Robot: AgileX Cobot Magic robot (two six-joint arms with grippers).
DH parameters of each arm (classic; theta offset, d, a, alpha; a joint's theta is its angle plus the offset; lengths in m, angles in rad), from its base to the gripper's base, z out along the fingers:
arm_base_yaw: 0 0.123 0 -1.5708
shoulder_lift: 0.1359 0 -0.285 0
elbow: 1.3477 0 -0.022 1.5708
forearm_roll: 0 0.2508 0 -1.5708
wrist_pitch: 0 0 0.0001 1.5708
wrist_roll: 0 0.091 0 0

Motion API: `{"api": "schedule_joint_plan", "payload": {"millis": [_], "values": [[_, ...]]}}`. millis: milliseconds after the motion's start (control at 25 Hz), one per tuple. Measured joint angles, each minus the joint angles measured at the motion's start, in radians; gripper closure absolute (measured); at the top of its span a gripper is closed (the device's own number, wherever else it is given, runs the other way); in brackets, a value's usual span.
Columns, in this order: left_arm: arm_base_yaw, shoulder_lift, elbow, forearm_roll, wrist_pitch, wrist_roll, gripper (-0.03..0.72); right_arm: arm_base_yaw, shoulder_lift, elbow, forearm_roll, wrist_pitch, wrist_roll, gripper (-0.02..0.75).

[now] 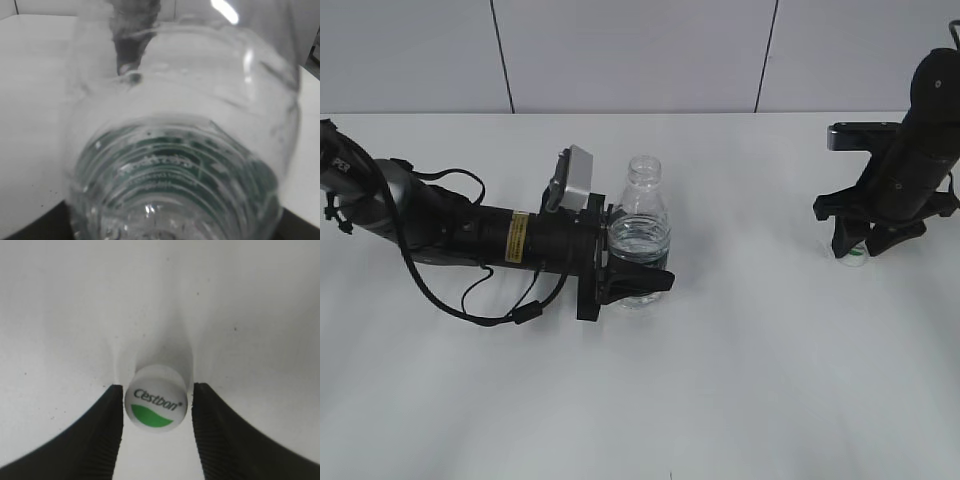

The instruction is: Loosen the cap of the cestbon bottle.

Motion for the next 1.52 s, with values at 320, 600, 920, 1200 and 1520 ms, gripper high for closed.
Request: {"api": "schedule_joint_plan", "payload": {"millis": [320, 600, 920, 1200, 1520], "values": [[0.0, 0.0, 0.0, 0.0, 0.0, 0.0, 0.276, 0.0, 0.0, -0.023, 0.0, 0.042, -0.001, 0.303], [0.0, 0.0, 0.0, 0.0, 0.0, 0.0, 0.276, 0.0, -0.051, -0.118, 0.002, 0.1, -0.001, 0.299], [0.0, 0.0, 0.0, 0.0, 0.0, -0.005, 0.276, 0.0, -0.068, -0.192, 0.004, 0.187, -0.001, 0.298], [0.0, 0.0, 0.0, -0.005, 0.002, -0.041, 0.274, 0.0, -0.068, -0.196, 0.004, 0.199, -0.001, 0.298], [0.0, 0.0, 0.0, -0.017, 0.0, -0.05, 0.176, 0.0, -0.068, -0.196, 0.004, 0.2, -0.001, 0.298]]}}
